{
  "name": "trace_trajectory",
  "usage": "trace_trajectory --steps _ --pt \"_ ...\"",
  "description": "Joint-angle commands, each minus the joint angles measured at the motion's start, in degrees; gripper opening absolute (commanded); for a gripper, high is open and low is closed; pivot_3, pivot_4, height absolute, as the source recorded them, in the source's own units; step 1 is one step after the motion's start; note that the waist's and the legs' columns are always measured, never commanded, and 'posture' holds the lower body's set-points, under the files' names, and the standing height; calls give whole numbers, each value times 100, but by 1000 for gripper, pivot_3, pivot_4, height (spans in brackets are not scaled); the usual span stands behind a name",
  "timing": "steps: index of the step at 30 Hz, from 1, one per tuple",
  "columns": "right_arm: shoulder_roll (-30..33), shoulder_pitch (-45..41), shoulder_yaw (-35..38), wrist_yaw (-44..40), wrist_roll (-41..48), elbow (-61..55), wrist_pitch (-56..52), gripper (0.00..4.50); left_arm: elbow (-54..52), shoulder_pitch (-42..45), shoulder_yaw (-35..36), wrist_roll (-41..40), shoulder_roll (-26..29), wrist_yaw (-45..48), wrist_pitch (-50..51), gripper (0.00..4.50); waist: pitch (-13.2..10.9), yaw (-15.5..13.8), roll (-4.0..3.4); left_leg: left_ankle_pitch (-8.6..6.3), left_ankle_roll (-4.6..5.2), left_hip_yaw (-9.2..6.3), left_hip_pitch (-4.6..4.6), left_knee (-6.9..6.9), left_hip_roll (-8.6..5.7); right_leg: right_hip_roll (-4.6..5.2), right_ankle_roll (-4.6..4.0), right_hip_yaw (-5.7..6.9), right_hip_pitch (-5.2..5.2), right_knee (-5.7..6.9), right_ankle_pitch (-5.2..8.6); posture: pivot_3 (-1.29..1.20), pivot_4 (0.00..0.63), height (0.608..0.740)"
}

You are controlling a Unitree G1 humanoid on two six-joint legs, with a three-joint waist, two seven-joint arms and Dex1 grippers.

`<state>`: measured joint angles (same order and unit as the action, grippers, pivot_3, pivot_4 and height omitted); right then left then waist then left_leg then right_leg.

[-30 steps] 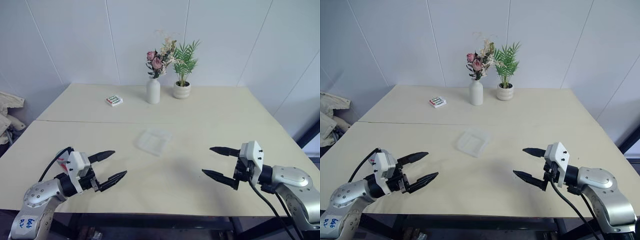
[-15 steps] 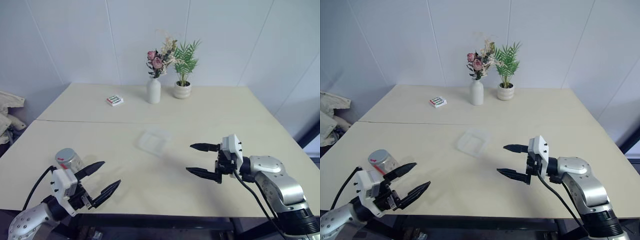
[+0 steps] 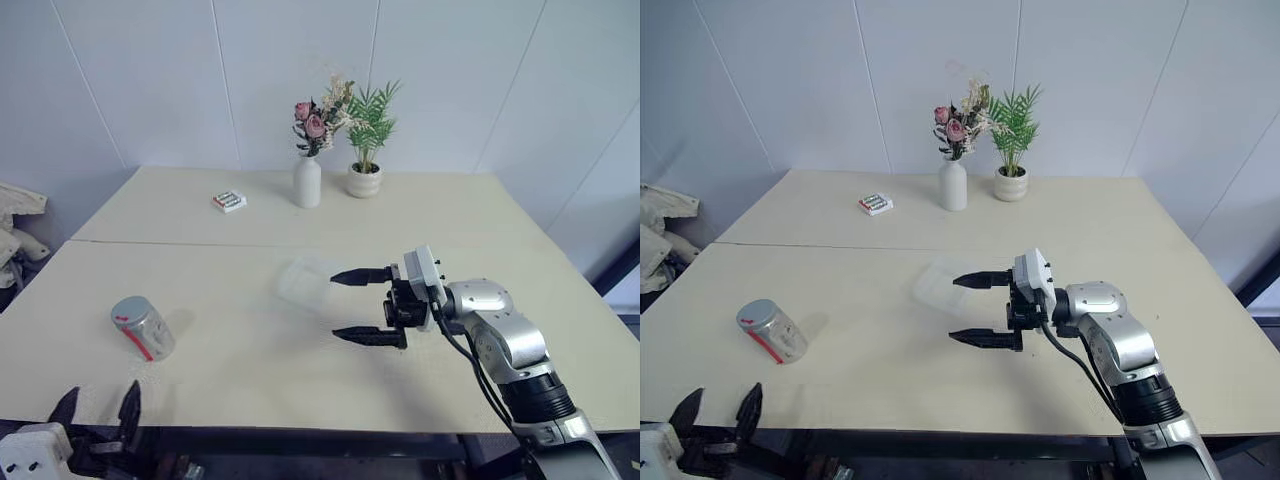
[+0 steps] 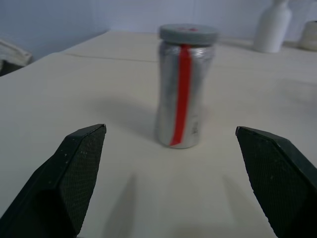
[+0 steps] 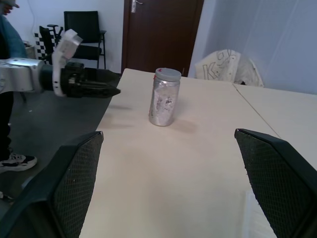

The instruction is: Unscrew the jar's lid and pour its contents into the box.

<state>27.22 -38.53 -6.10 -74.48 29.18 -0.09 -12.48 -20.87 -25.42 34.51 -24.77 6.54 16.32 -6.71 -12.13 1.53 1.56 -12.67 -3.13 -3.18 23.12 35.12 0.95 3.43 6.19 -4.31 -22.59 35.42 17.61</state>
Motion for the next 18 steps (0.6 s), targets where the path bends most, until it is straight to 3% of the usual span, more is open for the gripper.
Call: trace_trajectory --steps 1,9,18 --pt "49 -38 -1 -268 71 -186 147 4500 264 295 243 81 379 -116 -158 4476 0 7 0 0 0 1 0 0 0 1 0 -1 0 0 0 0 150 740" --pt "-11 39 -6 -212 54 -369 151 4500 866 1075 -49 -64 907 196 -18 4476 0 18 -1 -3 -2 8 -4 -4 2 1 3 -6 -1 6 -2 0 150 740" --pt "8 117 40 -88 69 -516 109 4500 1086 1384 -283 142 859 64 -69 4476 1 23 1 -5 -5 13 -5 -6 4 0 23 -11 -7 14 -13 0 150 740"
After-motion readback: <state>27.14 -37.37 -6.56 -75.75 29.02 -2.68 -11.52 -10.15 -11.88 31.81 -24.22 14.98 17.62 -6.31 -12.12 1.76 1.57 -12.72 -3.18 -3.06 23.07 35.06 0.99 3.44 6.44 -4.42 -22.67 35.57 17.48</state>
